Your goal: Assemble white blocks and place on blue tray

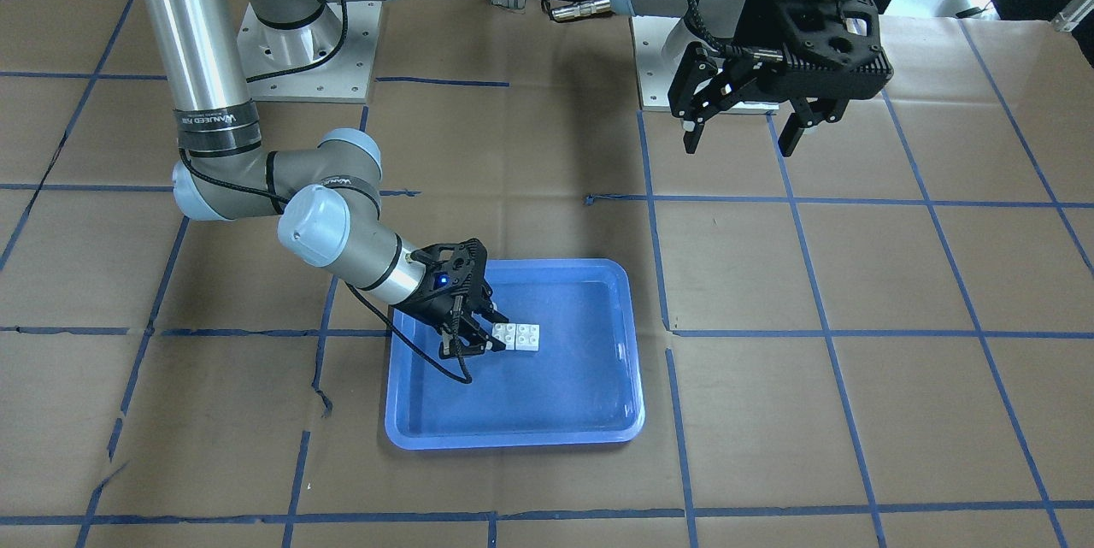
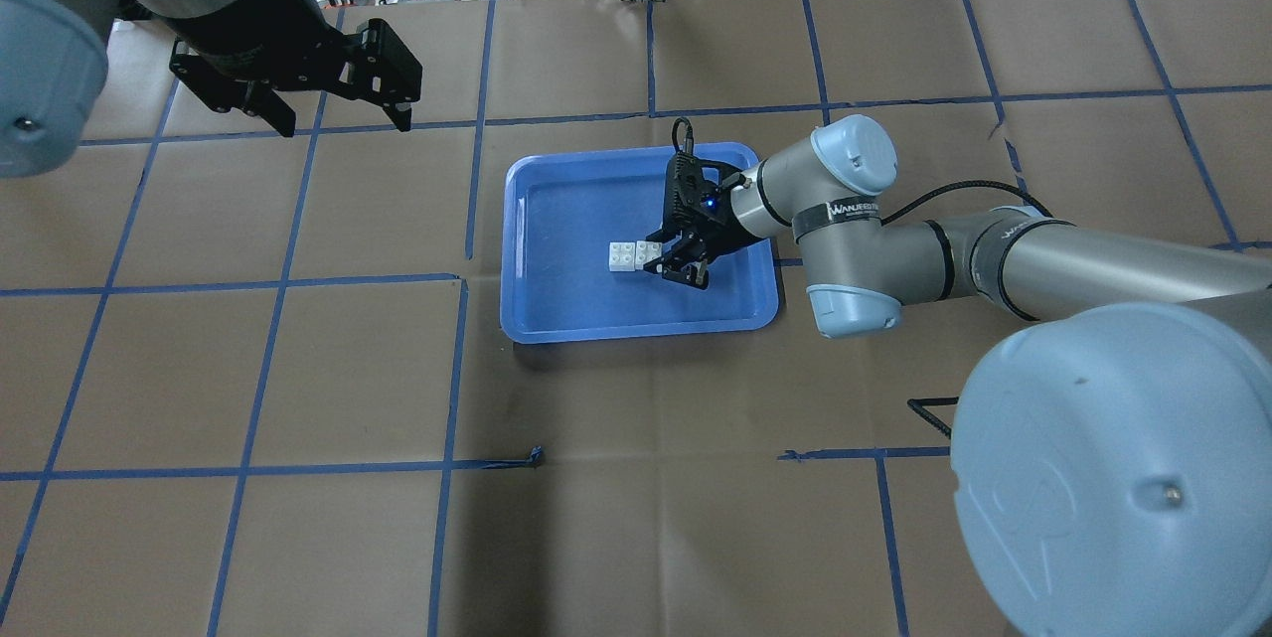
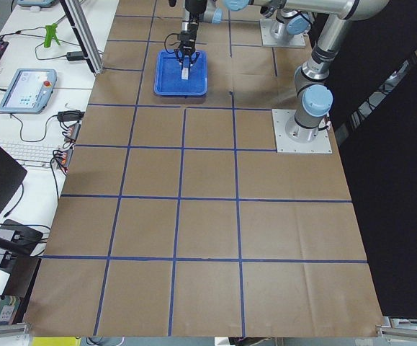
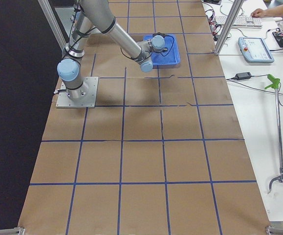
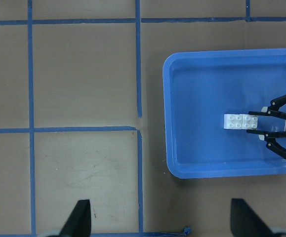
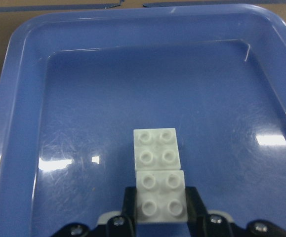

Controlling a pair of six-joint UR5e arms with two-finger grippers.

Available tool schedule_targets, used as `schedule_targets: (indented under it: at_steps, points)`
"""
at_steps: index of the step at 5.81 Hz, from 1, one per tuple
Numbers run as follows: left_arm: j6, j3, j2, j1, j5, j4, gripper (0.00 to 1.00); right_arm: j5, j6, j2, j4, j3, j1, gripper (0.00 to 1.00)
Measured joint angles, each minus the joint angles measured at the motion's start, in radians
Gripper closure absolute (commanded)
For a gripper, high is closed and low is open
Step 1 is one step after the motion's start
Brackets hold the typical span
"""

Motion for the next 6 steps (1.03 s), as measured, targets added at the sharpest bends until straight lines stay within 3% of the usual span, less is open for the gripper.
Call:
schedule_targets:
  at_steps: [3,6]
  points:
    - [0.0,-0.001,0.001,0.0,0.002,0.0,0.01,0.0,0.001,0.004,0.0,0.0,0.0,0.54]
    - [0.0,-0.002,0.001,0.0,0.003,0.0,0.01,0.0,0.013,0.005,0.001,-0.003,0.0,0.12]
